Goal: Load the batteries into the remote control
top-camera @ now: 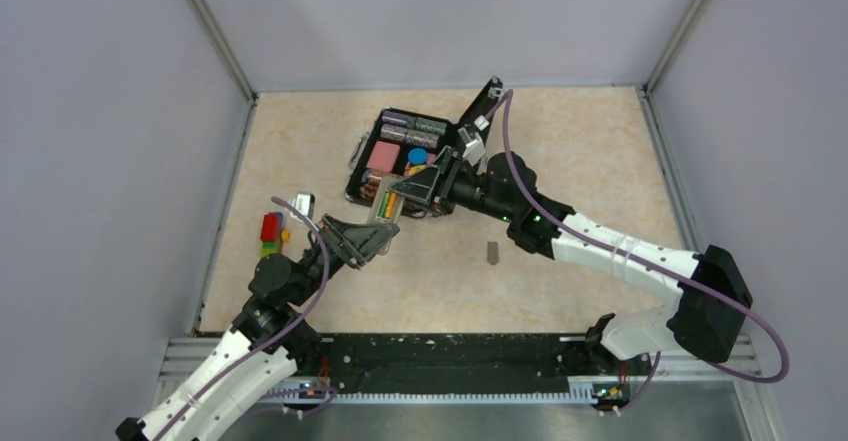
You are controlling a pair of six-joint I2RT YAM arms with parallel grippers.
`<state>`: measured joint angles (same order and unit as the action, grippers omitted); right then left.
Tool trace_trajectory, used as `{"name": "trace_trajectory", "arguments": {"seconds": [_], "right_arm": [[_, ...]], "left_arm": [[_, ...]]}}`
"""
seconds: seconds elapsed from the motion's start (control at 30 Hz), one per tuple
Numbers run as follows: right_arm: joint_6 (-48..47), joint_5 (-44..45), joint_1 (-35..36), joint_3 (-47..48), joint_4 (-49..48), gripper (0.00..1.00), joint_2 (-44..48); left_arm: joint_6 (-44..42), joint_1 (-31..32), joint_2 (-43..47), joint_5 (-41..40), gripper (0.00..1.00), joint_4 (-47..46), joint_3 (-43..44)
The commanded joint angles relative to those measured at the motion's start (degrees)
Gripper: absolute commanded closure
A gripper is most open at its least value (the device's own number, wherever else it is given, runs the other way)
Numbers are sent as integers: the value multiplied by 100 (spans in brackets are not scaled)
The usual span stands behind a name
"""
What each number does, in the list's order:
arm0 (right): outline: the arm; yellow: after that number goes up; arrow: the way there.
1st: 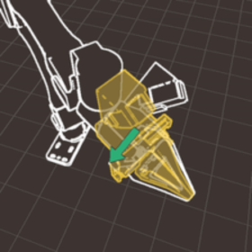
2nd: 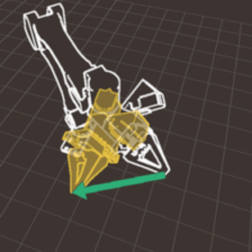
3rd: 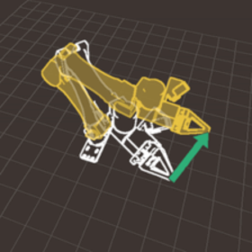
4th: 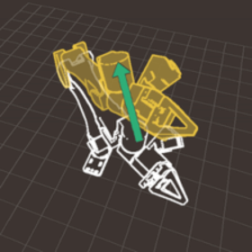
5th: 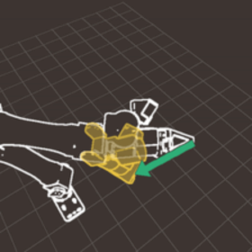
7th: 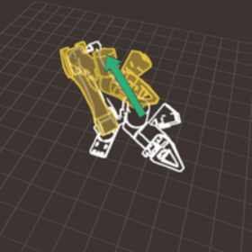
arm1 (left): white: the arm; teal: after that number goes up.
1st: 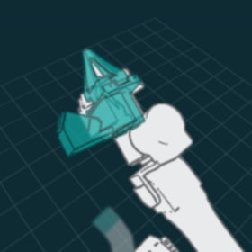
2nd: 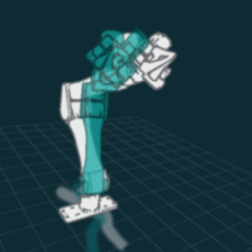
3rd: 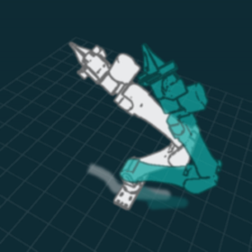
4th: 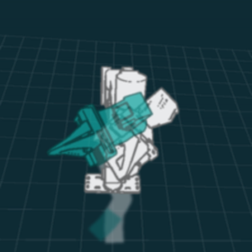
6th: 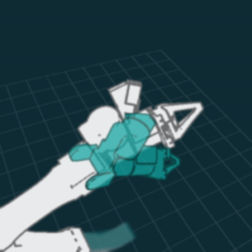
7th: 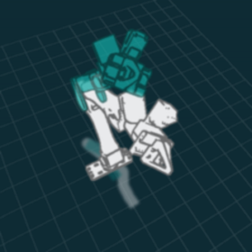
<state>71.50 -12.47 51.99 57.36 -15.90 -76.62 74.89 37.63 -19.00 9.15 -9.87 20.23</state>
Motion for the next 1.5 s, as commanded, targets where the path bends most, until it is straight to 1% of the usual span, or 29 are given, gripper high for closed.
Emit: {"name": "trace_trajectory", "arguments": {"seconds": [0.0, 0.13, 0.27, 0.37, 0.47, 0.67, 0.87, 1.1, 1.23, 1.4, 1.47], "right_arm": [[-419, -36, 115, -104, 120, 59, -29], [-725, 38, 222, -86, 119, 60, -37], [-991, 127, 321, -70, 138, 61, -55], [-1276, 308, 404, -91, 204, 64, -29], [-1431, 415, 460, -253, 11, 68, 23], [-1965, 805, 640, -156, 305, 73, 19], [-2335, 1219, 698, -132, 579, 73, 213], [-2417, 1204, 698, -17, 541, 68, 370], [-3013, 960, 698, -13, 450, 65, 377], [-3773, 594, 702, -59, 455, 66, 380], [-4010, 591, 711, -61, 507, 66, 402]], "left_arm": [[166, 17, 114, -198, 100, -1046, 84], [416, 19, 84, -246, 100, -1419, -30], [492, 17, 27, -242, 100, -1575, 28], [565, 17, 5, -253, 100, -1699, 67], [630, 12, 11, -302, 100, -1809, 99], [630, 18, -15, -257, 100, -1817, 200], [619, 18, 19, -316, 100, -1728, 273], [588, 17, 155, -396, 100, -1506, 211], [712, 17, 213, -498, 100, -1409, 220], [859, 17, 230, -577, 100, -1236, 323], [917, 17, 221, -608, 100, -1119, 384]]}}
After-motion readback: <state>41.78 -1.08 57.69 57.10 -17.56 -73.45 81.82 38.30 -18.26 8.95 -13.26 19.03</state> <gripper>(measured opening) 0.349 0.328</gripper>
